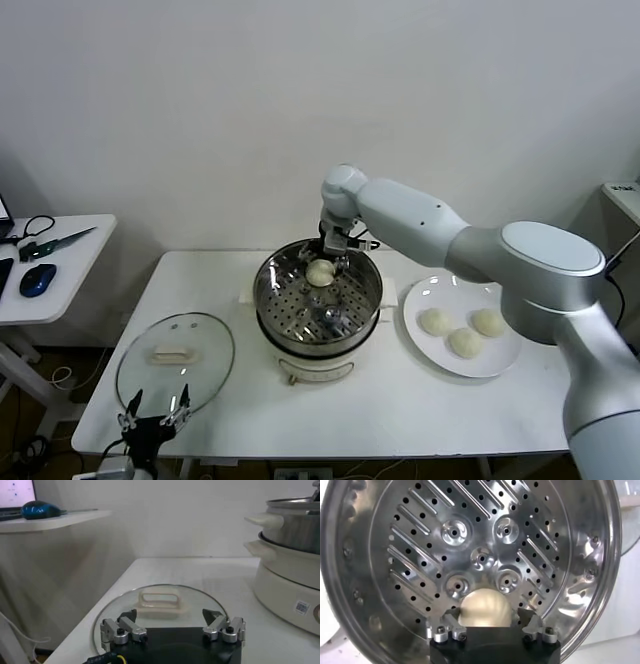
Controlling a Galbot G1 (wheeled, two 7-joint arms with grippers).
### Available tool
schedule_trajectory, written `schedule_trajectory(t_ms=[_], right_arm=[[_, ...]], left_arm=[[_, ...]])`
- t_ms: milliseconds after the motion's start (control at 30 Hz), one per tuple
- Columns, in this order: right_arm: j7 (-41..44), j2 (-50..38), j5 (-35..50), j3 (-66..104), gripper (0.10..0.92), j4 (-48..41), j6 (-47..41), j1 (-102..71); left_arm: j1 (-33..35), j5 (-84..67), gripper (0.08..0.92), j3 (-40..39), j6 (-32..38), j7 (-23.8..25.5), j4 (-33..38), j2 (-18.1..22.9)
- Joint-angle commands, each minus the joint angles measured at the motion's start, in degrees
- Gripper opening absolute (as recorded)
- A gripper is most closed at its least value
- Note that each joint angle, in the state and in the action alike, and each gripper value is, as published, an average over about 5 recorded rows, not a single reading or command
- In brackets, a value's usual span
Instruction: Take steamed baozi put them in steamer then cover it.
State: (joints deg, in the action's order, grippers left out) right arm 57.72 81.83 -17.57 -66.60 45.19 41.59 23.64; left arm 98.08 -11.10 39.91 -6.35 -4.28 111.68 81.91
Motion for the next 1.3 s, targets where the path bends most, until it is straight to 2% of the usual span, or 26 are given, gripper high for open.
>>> schedule_trajectory(t_ms=[33, 167, 267, 367, 433, 700, 867, 1033, 1300], right_arm=[[0.9, -0.3, 5.7, -1.6, 0.822, 1.7, 0.2, 1.9], [5.0, -3.8, 21.5, -9.2, 0.823, 8.3, -3.0, 12.0], [8.8, -6.6, 37.4, -16.7, 0.823, 10.0, -7.7, 21.6], [12.2, -11.1, 51.9, -24.5, 0.823, 10.7, -16.7, 28.5], [12.9, -16.1, 55.2, -28.4, 0.823, 11.9, -24.3, 31.3], [5.4, -35.5, 54.9, -36.5, 0.823, 21.7, -44.2, 31.0], [-0.5, -43.6, 53.1, -35.2, 0.823, 29.5, -54.0, 25.0], [-4.0, -45.2, 50.4, -29.1, 0.823, 30.3, -57.3, 15.9], [-4.9, -41.3, 41.8, -17.5, 0.823, 21.7, -57.3, 1.2]], left_arm=[[0.1, 0.0, 0.823, 0.0, 0.0, 0.0, 0.2, 0.1], [0.4, 0.2, 0.823, 0.0, -0.2, 0.0, 0.7, 0.3], [0.5, 0.4, 0.823, 0.0, -0.3, 0.1, 1.1, 0.4], [0.6, 0.6, 0.823, -0.1, -0.3, 0.1, 1.2, 0.6], [0.6, 0.6, 0.823, -0.1, -0.2, 0.1, 1.2, 0.7], [0.0, 0.4, 0.823, -0.3, 0.1, 0.1, 0.7, 0.8], [-0.4, 0.3, 0.823, -0.4, 0.0, 0.2, 0.6, 0.9], [-0.5, 0.2, 0.823, -0.1, 0.0, 0.2, 0.5, 0.8], [-0.2, 0.2, 0.823, -0.1, 0.1, 0.1, 0.1, 0.9]])
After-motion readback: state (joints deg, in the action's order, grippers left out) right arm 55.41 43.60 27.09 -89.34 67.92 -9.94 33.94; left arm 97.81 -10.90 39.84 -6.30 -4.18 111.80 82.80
